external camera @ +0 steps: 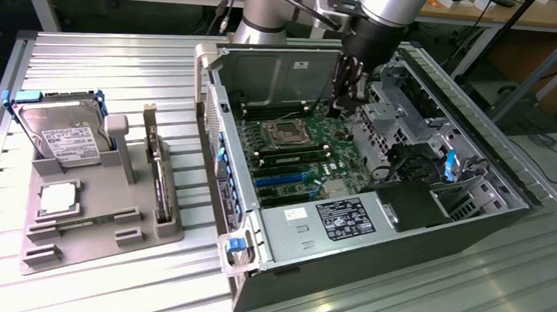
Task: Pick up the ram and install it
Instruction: 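Press down the ram until it locks into place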
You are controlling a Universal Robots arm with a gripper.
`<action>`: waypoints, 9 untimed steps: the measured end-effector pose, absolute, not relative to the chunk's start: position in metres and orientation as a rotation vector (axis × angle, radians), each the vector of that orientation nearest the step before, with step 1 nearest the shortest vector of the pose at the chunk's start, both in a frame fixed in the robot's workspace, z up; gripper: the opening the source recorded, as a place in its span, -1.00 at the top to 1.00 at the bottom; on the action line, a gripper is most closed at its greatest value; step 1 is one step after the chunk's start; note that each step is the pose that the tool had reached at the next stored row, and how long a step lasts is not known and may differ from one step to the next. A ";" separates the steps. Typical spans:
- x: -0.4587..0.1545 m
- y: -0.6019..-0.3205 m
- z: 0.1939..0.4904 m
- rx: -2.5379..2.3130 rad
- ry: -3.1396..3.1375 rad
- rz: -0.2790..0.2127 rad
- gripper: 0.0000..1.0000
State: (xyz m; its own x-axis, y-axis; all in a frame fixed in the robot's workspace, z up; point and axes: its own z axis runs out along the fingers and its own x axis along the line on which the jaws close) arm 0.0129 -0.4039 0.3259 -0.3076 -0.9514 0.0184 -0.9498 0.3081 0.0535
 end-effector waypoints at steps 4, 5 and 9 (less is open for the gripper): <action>0.013 -0.404 0.326 1.718 -2.576 -0.053 0.80; 0.013 -0.404 0.326 1.698 -2.589 -0.053 0.80; 0.013 -0.404 0.326 1.610 -2.646 -0.056 0.80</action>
